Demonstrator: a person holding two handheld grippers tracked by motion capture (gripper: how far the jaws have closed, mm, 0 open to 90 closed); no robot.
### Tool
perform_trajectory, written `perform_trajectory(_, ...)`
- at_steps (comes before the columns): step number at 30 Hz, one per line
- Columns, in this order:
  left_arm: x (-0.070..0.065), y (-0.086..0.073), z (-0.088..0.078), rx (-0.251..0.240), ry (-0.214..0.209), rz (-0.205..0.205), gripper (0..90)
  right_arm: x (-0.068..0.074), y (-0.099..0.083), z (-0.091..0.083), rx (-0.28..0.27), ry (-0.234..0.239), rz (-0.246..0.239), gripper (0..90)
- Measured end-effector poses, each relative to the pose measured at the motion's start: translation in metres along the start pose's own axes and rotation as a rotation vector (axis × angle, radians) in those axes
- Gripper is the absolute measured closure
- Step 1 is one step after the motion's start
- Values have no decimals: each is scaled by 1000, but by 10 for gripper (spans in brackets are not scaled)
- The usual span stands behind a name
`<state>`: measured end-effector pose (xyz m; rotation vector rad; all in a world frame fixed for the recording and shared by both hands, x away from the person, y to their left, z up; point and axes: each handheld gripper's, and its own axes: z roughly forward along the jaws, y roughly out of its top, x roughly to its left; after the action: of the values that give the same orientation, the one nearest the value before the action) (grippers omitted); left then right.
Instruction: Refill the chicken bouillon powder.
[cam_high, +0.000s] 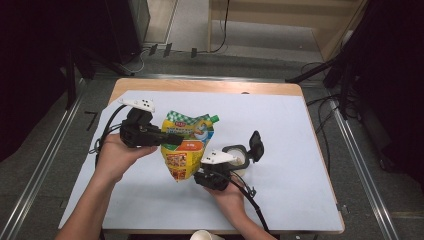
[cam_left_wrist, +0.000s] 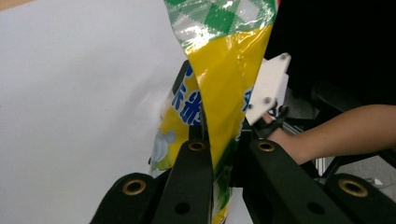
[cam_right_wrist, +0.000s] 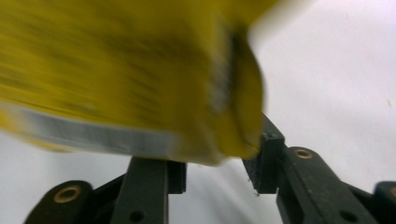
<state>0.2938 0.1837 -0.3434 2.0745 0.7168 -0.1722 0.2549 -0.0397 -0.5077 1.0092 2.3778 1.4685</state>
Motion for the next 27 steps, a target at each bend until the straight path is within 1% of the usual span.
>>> perform_trajectory(1, 0, 0, 1, 2, -1, 0, 900, 5, 2, 0, 9, -15, -32, 590)
perform_trajectory(3, -1, 0, 3, 9, 17, 2, 900, 10, 2, 0, 11, -30, -78, 584)
perform_trajectory(4, -2, 1, 5, 8, 12, 9, 900, 13, 1, 0, 15, -26, -97, 578)
perform_trajectory(5, -2, 1, 5, 8, 12, 9, 900, 13, 1, 0, 15, -26, -97, 578)
perform_trajectory(6, -3, 1, 6, 4, 20, 9, 900, 16, 2, -1, 6, -22, -115, 578)
perform_trajectory(7, -3, 2, 8, 3, 17, 8, 900, 16, 2, -1, 6, -22, -115, 578)
perform_trajectory(8, -4, 2, 11, -1, 14, 9, 900, 21, 2, -3, 1, -27, -149, 584)
perform_trajectory(9, -4, 2, 11, -1, 14, 9, 898, 21, 2, -3, 1, -27, -149, 584)
perform_trajectory(11, -5, 2, 14, 1, 30, 11, 895, 26, 1, -4, 1, -31, -189, 585)
perform_trajectory(12, -6, 2, 16, 0, 29, 9, 890, 29, 1, -4, 0, -30, -200, 584)
perform_trajectory(14, -6, 2, 20, -2, 31, 12, 884, 32, 1, -4, 1, -19, -209, 581)
perform_trajectory(17, -8, 2, 26, 1, 48, 14, 867, 37, 1, -6, 3, 1, -215, 572)
perform_trajectory(18, -9, 2, 27, 1, 49, 17, 852, 38, 2, -8, 0, 19, -199, 572)
perform_trajectory(19, -9, 3, 28, -3, 54, 15, 852, 38, 2, -8, 0, 19, -199, 572)
perform_trajectory(21, -10, 2, 31, -8, 55, 19, 842, 38, 3, -9, 0, 31, -182, 573)
perform_trajectory(22, -10, 2, 32, -10, 57, 26, 836, 39, 3, -10, 0, 38, -174, 573)
perform_trajectory(24, -13, 2, 39, -14, 74, 71, 812, 39, 4, -12, 4, 51, -158, 573)
perform_trajectory(25, -13, 2, 39, -14, 74, 71, 804, 39, 4, -12, 4, 51, -158, 573)
perform_trajectory(27, -13, 2, 41, -14, 80, 85, 800, 40, 5, -15, 3, 68, -142, 578)
